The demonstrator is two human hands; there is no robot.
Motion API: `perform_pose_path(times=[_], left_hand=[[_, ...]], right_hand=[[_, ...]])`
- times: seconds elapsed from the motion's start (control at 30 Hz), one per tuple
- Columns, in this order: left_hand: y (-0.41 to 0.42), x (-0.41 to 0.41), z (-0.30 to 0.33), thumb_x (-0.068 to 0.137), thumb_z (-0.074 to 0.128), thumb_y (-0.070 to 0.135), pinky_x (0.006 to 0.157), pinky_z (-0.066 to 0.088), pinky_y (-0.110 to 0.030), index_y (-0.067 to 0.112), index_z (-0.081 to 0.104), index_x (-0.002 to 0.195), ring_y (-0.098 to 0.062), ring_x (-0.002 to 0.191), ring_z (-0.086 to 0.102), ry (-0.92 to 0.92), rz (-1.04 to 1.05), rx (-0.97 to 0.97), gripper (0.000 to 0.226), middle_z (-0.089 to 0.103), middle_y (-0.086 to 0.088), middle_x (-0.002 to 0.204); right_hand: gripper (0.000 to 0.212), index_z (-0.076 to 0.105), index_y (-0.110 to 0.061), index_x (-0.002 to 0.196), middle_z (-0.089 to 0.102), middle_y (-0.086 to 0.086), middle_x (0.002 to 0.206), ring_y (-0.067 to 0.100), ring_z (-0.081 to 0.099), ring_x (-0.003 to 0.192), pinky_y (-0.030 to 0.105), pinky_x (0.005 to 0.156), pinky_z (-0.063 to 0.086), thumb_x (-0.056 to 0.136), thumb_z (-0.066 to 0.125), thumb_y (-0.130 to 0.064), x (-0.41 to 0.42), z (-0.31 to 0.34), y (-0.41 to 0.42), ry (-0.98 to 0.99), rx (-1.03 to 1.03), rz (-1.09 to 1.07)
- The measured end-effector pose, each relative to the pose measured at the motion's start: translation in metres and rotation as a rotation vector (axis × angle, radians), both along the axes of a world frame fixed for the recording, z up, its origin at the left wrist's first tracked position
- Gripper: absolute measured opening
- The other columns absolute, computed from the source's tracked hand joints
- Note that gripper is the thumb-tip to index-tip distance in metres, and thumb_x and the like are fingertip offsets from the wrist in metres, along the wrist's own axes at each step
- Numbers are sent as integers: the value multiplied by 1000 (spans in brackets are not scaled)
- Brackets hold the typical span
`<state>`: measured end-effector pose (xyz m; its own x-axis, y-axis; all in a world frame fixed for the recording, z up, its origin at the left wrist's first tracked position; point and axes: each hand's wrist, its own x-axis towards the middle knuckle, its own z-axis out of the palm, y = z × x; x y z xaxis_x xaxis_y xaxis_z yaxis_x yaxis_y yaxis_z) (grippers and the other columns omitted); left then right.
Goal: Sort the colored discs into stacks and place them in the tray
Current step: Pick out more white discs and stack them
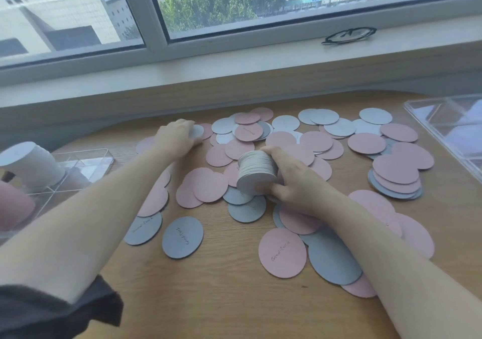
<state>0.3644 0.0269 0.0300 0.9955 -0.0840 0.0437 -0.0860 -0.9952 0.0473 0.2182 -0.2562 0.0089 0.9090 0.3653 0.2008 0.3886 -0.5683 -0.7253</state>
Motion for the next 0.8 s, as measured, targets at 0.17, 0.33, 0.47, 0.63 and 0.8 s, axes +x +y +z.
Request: perform_pose_path(times=[0.17, 0.33, 0.47, 0.63, 0.8], left_hand=[[6, -3, 4, 102, 50, 36, 94, 45, -40, 14, 63, 126, -31, 120, 54, -41, -72, 55, 35, 59, -7, 130], [13, -22, 10, 101, 51, 33, 85, 50, -40, 18, 71, 113, -32, 99, 64, -175, -113, -107, 27, 72, -5, 111], [14, -51, 17, 98, 56, 33, 76, 50, -36, 23, 72, 100, -21, 73, 61, -250, -120, -399, 19, 70, 5, 85], [3, -86, 21, 96, 58, 23, 74, 49, -27, 24, 73, 99, -14, 86, 65, -313, -139, -601, 15, 73, 9, 89], [-14, -115, 19, 97, 59, 23, 76, 47, -19, 25, 73, 101, -4, 89, 63, -302, -162, -750, 15, 73, 13, 96]], right_hand=[[65, 38, -28, 141, 52, -15, 130, 9, 51, 120, 38, 103, 42, 87, 73, -34, 1, -1, 1, -15, -8, 0], [67, 38, -26, 143, 52, -13, 132, 10, 51, 121, 37, 105, 41, 86, 74, -32, -1, 0, 1, -21, 1, -4], [67, 38, -25, 143, 52, -13, 132, 9, 50, 121, 37, 105, 41, 86, 73, -31, -1, 2, 1, -25, -2, 3], [67, 40, -24, 143, 53, -11, 131, 8, 50, 120, 32, 104, 40, 86, 75, -29, -2, 3, 1, -27, 5, 0], [67, 40, -22, 143, 53, -10, 133, 8, 50, 120, 31, 104, 39, 85, 75, -28, -3, 3, 1, -35, 6, -1]])
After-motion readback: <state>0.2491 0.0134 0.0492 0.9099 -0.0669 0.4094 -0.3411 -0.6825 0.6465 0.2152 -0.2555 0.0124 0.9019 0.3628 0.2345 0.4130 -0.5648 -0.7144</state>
